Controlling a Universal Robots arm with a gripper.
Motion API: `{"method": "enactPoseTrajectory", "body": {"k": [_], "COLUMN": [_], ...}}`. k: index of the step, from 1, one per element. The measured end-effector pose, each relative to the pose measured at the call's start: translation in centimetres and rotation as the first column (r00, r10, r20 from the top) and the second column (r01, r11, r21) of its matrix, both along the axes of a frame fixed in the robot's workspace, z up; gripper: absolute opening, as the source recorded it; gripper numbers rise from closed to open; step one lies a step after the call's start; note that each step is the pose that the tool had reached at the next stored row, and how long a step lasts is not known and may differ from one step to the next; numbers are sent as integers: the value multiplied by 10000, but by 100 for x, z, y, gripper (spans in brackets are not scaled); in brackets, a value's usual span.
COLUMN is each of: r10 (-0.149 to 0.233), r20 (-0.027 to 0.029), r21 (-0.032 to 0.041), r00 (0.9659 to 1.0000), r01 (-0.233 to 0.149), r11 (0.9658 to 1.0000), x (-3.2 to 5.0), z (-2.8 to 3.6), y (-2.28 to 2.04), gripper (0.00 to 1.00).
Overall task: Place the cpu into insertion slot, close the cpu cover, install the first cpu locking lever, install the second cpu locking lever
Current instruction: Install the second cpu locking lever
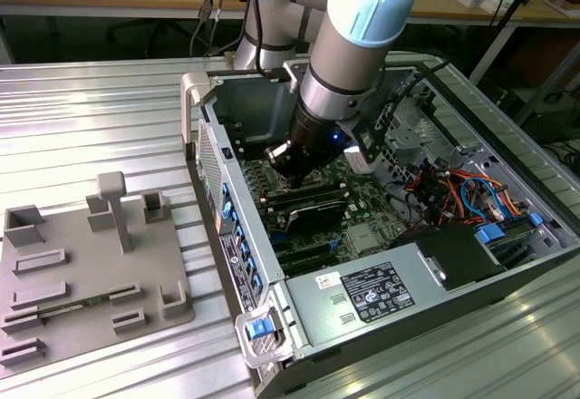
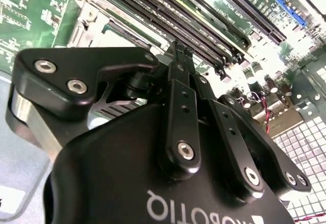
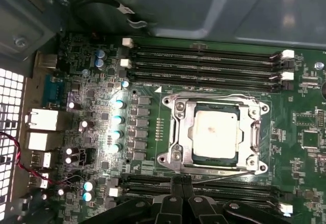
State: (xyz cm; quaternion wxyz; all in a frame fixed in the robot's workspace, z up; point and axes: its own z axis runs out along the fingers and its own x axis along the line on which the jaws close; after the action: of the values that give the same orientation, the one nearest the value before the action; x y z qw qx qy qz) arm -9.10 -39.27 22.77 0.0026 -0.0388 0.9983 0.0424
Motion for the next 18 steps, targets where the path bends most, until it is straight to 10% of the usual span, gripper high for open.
{"method": "enactPoseTrajectory", "body": {"k": [4, 18], "r10": [0, 1], "r20": [1, -1], "r21": [131, 261], "r00": [10000, 10000], "r01": [0, -1], "r11": [9999, 9997], "x": [-14, -81], "z": [-28, -109], "y": [0, 0], "gripper": [11, 11]}}
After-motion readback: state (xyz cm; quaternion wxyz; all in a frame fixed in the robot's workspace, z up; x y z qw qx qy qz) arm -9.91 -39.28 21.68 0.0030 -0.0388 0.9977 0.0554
